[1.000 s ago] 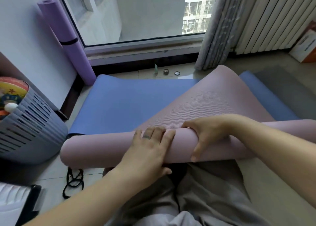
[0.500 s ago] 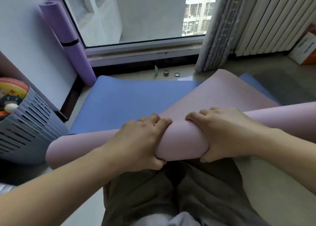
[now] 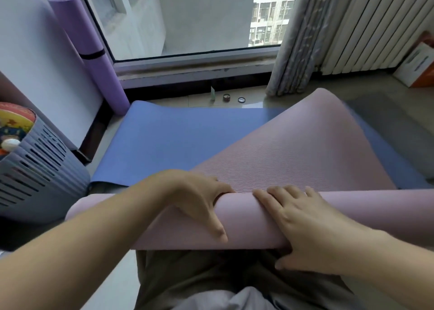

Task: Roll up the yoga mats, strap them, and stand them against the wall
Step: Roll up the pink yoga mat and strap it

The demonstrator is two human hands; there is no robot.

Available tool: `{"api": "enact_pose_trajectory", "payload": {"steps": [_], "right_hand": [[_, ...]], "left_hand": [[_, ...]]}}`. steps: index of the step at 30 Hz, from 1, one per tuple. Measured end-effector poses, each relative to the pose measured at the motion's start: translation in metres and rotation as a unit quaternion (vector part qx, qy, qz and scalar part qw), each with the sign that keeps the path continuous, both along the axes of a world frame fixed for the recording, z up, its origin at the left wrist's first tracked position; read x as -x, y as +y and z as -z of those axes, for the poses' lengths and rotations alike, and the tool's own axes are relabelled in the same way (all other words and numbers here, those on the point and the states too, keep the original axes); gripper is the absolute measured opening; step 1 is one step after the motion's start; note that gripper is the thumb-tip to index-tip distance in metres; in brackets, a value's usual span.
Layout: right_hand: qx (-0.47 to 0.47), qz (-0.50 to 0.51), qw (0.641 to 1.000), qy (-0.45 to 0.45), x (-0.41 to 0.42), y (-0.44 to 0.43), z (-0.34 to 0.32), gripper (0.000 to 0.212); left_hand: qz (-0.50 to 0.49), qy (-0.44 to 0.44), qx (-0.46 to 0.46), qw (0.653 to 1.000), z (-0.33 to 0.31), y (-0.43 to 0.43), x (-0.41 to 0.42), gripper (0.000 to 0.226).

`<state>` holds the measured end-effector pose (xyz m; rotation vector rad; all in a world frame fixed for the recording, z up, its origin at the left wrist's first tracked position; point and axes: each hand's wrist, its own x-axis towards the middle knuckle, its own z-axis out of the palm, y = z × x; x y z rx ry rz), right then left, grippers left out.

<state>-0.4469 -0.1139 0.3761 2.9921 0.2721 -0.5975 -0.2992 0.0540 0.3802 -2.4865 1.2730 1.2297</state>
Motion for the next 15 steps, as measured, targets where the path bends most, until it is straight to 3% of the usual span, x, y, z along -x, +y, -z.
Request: {"api": "enact_pose_trajectory", "payload": {"steps": [4,7,8,11,13,15], "right_hand": [[-0.031,0.042,0.998,0.032,-0.026,-0.009,0.007,0.106],[-0.117,0.075,0.986,0.091,-0.058,-0.027,0.004,0.097],[-0.141,0.086,0.978,0.125,-0.067,-0.031,0.002,0.092],[-0.162,0.106,0.963,0.188,-0.084,-0.037,0.000,0.090],[-0.138,0.090,0.978,0.127,-0.076,-0.034,0.001,0.099],[-0.064,0.052,0.997,-0.003,-0.057,-0.026,0.010,0.109]], "left_hand": [[0.028,-0.181,0.092,0.979,-0.004,-0.004,0.010,0.075],[0.009,-0.221,0.166,0.961,-0.001,0.002,0.024,0.046],[0.015,-0.243,0.172,0.955,0.002,0.005,0.030,0.046],[0.032,-0.294,0.144,0.944,0.017,0.009,0.042,0.081],[0.034,-0.333,0.120,0.935,0.027,0.007,0.046,0.092],[0.028,-0.354,0.114,0.928,0.034,0.003,0.043,0.093]]}}
